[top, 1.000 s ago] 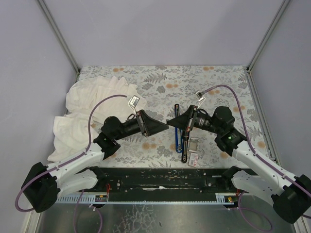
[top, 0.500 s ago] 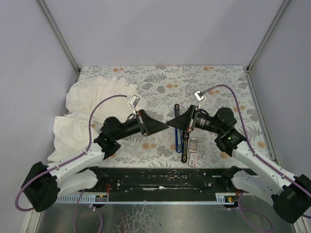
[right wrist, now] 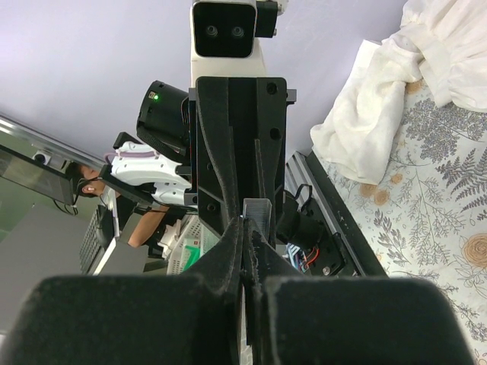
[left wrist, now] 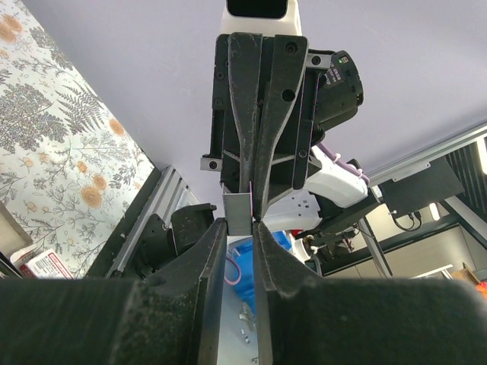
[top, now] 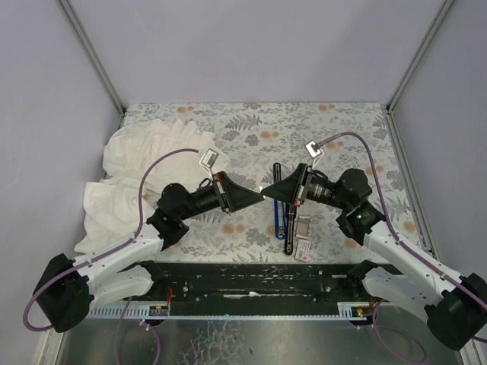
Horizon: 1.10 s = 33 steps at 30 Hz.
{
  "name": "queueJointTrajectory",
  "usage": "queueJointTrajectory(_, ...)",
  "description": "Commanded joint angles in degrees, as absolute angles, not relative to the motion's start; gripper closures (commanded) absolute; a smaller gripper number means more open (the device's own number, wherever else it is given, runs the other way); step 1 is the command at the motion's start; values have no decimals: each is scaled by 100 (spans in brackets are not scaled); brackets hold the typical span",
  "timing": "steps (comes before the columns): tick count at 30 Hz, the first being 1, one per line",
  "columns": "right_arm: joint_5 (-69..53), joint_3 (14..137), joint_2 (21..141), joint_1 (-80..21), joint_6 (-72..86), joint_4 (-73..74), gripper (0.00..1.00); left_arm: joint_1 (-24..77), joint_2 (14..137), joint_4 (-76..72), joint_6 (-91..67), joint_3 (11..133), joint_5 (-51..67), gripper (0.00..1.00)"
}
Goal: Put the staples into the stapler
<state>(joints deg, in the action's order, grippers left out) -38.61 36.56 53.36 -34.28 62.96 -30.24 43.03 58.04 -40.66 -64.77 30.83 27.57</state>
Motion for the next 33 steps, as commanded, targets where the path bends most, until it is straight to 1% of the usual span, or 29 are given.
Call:
queueJointTrajectory(1, -3953, 3641, 5287, -3428, 6338, -3250, 100, 4352, 5707, -4618, -6569, 3151, 2702, 90)
queueJointTrajectory(4, -3921, 3632, 5270, -3428, 6327, -3228, 100, 4350, 5701, -4598, -6562, 3151, 2707, 91)
queueJointTrajectory(5, -3879, 3630, 5247, -3428, 6321, -3201, 98, 4355, 5692, -4523, -6539, 3147, 2687, 92)
queueJointTrajectory(7, -3818, 3640, 5193, -3428, 6248, -3095, 88, 4351, 5625, -4159, -6440, 3151, 2584, 93)
queueJointTrajectory(11, -3626, 3791, 5034, -3433, 5878, -2429, 68, 4357, 5455, -3330, -6265, 3084, 2374, 95)
queueJointTrajectory(13, -3433, 3865, 4926, -3428, 5639, -2041, 61, 4351, 5351, -2882, -6155, 3068, 2258, 96)
queueJointTrajectory(17, -2976, 3977, 4740, -3426, 5131, -1267, 50, 4351, 5213, -1577, -5780, 3156, 1972, 96)
queueJointTrajectory(21, -2442, 4015, 4739, -3430, 4484, -375, 46, 4364, 5490, 239, -5177, 3477, 1321, 100)
queueJointTrajectory(23, -2176, 4012, 4765, -3426, 4151, 60, 46, 4416, 5704, 734, -5009, 3536, 1011, 100)
queueJointTrajectory(28, -1866, 3886, 4841, -3428, 3728, 627, 47, 4781, 6483, 1281, -4837, 3706, 252, 100)
queueJointTrajectory(33, -1620, 3751, 4894, -3429, 3445, 898, 47, 5141, 7433, 1465, -4884, 4001, -126, 100)
